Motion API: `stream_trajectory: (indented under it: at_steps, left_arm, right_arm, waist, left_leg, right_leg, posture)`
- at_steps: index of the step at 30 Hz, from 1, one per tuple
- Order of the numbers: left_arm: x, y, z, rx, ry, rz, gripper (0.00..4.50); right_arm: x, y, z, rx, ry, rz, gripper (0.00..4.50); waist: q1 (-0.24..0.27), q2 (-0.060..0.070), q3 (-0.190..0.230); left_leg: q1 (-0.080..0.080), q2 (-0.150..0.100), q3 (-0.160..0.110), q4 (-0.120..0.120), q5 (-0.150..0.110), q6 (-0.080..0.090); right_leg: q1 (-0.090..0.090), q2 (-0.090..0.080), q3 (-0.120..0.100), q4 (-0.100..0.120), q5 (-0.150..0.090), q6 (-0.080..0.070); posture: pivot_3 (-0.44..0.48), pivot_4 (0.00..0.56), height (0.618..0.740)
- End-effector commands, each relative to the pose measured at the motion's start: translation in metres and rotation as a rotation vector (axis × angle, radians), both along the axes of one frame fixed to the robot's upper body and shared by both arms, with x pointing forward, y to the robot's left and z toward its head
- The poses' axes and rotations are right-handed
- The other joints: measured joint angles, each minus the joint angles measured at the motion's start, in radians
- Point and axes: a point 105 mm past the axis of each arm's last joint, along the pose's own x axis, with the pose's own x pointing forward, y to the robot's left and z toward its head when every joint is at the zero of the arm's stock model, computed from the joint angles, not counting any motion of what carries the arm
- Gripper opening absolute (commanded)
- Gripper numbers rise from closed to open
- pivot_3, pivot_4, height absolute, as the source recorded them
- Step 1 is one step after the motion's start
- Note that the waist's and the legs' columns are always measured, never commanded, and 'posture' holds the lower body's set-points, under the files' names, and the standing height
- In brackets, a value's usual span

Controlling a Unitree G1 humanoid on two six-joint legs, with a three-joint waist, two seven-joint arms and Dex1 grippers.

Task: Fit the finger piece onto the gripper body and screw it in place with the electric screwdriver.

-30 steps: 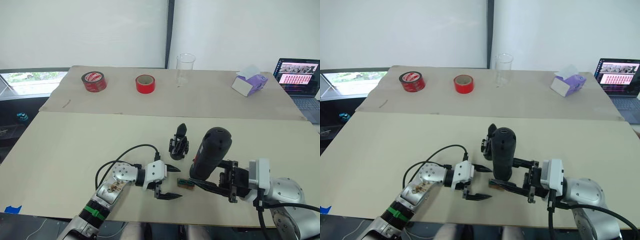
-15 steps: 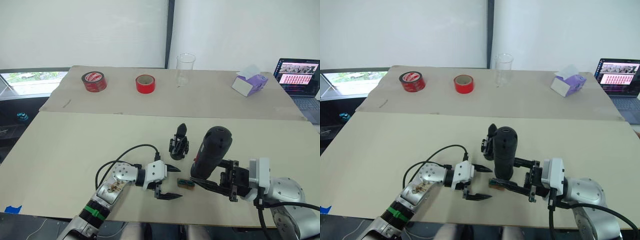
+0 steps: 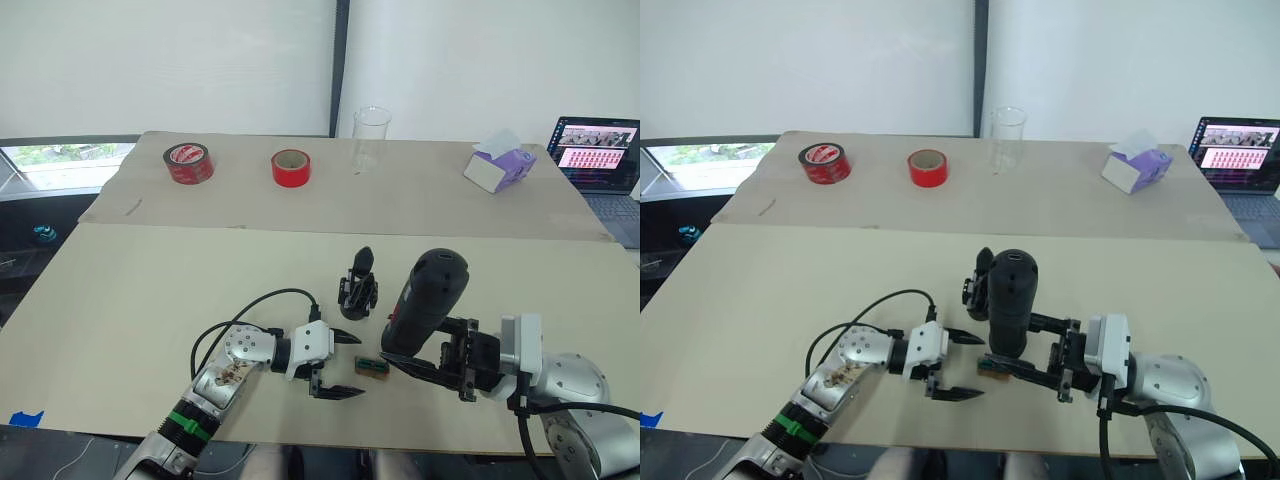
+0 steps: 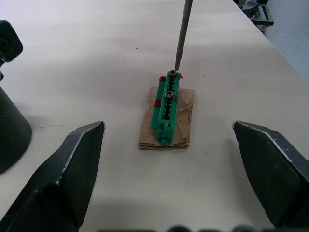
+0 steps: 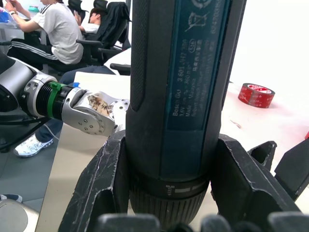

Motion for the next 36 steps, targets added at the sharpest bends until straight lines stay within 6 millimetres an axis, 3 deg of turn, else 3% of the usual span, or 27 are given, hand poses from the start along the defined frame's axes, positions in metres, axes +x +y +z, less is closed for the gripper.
stream_trajectory:
  at_steps: [1, 36]
  left_arm:
    - [-0.0081, -0.0005, -0.0152, 0.036, 0.049, -0.007, 4.5]
    - [-0.0074, 0.0003, -0.0154, 0.039, 0.049, -0.003, 4.5]
  right_arm:
    - [-0.0035, 0.0001, 0.0135, 0.018, -0.061, 0.011, 1.93]
    - [-0.002, -0.0004, 0.007, 0.004, -0.061, 0.009, 1.93]
  waist:
    - [0.0, 0.0, 0.0]
    - [0.0, 0.0, 0.0]
  left_leg:
    - [0.0, 0.0, 0.0, 0.0, 0.0, 0.0]
    - [0.0, 0.0, 0.0, 0.0, 0.0, 0.0]
  right_leg:
    - [0.0, 0.0, 0.0, 0.0, 0.0, 0.0]
    - [0.0, 0.0, 0.0, 0.0, 0.0, 0.0]
  posture:
    - [0.0, 0.15, 0.74]
    - [0.0, 0.15, 0.74]
